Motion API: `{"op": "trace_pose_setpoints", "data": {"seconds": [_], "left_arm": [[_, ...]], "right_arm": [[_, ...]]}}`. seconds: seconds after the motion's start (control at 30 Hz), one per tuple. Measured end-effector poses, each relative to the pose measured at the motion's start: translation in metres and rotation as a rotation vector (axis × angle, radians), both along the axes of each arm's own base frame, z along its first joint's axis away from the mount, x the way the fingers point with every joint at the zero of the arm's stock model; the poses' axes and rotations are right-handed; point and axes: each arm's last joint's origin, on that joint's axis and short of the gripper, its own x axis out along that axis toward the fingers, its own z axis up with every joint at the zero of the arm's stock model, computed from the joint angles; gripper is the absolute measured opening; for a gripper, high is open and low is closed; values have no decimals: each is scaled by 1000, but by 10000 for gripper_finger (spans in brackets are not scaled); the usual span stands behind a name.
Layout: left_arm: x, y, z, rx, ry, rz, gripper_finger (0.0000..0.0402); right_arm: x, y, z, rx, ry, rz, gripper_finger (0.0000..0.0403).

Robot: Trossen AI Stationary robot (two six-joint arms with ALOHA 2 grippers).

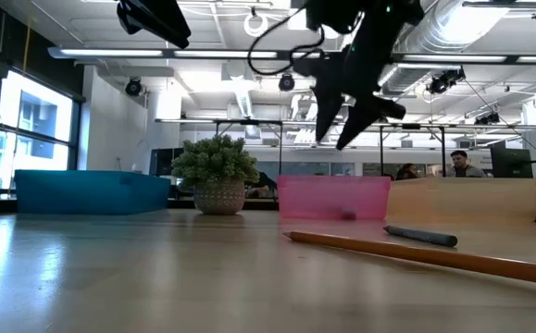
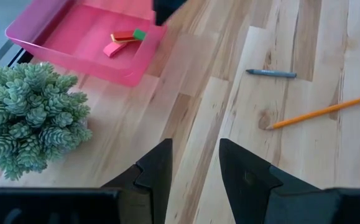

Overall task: Sort crayons/erasers/pens/pencils in bins
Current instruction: Put the gray crayon into the green bin

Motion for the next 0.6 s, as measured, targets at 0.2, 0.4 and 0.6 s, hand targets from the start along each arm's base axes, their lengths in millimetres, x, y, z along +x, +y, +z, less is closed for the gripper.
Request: {"op": "trace_pose_setpoints", "data": {"seconds": [0.2,0.4,0.6], "left_arm": [[0,0,0,4,1,-2,119],[0,0,0,6,2,-4,119],[0,0,0,7,-1,-2,119]], "right_arm": [[4,40,8,107,-36,-12,181],[1,78,6,181,-38,-50,181],[-7,105,4,213,-6,-54,181]]}}
